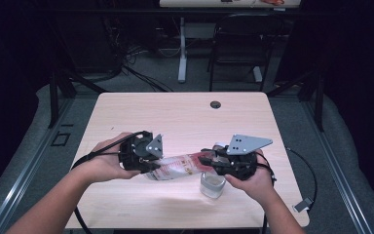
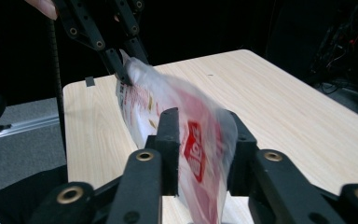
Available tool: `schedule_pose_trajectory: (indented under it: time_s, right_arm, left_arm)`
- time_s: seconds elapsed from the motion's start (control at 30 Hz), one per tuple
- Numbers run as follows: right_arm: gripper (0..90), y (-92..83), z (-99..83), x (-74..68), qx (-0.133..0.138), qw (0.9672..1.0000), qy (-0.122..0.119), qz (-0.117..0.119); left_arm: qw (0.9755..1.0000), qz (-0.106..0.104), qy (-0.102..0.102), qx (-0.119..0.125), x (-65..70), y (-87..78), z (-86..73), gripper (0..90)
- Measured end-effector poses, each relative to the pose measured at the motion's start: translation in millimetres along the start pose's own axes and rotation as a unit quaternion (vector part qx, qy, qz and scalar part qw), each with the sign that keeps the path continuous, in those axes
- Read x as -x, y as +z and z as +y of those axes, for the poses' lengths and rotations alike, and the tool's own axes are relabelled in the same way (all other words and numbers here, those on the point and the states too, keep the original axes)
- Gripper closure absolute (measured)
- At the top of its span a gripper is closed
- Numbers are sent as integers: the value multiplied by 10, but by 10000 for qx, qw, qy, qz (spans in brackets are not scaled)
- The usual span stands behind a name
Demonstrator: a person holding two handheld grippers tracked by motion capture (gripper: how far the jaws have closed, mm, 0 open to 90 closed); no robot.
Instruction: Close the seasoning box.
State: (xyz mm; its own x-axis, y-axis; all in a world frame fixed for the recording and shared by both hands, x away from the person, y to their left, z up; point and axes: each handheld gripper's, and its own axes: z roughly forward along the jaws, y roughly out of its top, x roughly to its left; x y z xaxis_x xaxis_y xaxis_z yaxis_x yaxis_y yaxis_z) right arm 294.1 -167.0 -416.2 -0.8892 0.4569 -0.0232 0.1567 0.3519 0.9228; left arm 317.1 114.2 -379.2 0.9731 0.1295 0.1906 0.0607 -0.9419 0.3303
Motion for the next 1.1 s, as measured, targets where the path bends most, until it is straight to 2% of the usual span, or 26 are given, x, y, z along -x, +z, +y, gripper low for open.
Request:
schedule_pose_trajectory:
  time_s: [0.17, 0.4, 0.47, 0.53, 0.57, 0.6, 0.67, 0.73, 0.9, 1.1]
  right_arm:
    - [705, -7, 74, -12, -69, 9999, -120, -22]
    - [693, 74, 168, -24, -429, 9986, -316, 59]
    - [693, 92, 171, -25, -455, 9984, -314, 69]
    - [713, 108, 180, -12, -483, 9983, -313, 132]
    - [761, 116, 182, -2, -503, 9981, -305, 200]
    - [806, 119, 182, -1, -516, 9980, -308, 213]
    - [828, 120, 183, 0, -552, 9977, -342, 190]
    - [896, 120, 185, -7, -567, 9973, -405, 235]
    - [900, 117, 169, -12, -541, 9975, -416, 208]
    - [900, 88, 114, 5, -394, 9986, -308, 188]
  left_arm:
    - [10000, -5, 16, 18, 0, 1, 2, 749]
    - [10000, -1, 39, 24, 3, 6, 17, 752]
    - [10000, 7, 66, -3, -1, 12, 15, 752]
    - [10000, -6, 43, 9, -5, 24, 3, 753]
    - [10000, -9, 48, 14, -8, 29, -2, 755]
    - [10000, -10, 48, 14, -8, 33, -5, 755]
    - [10000, -10, 29, 20, -6, 46, -10, 756]
    - [10000, 4, 28, 28, -9, 50, -13, 757]
    - [10000, -15, 27, 24, -11, 47, -4, 758]
    - [10000, -10, 34, 49, -7, 35, 25, 759]
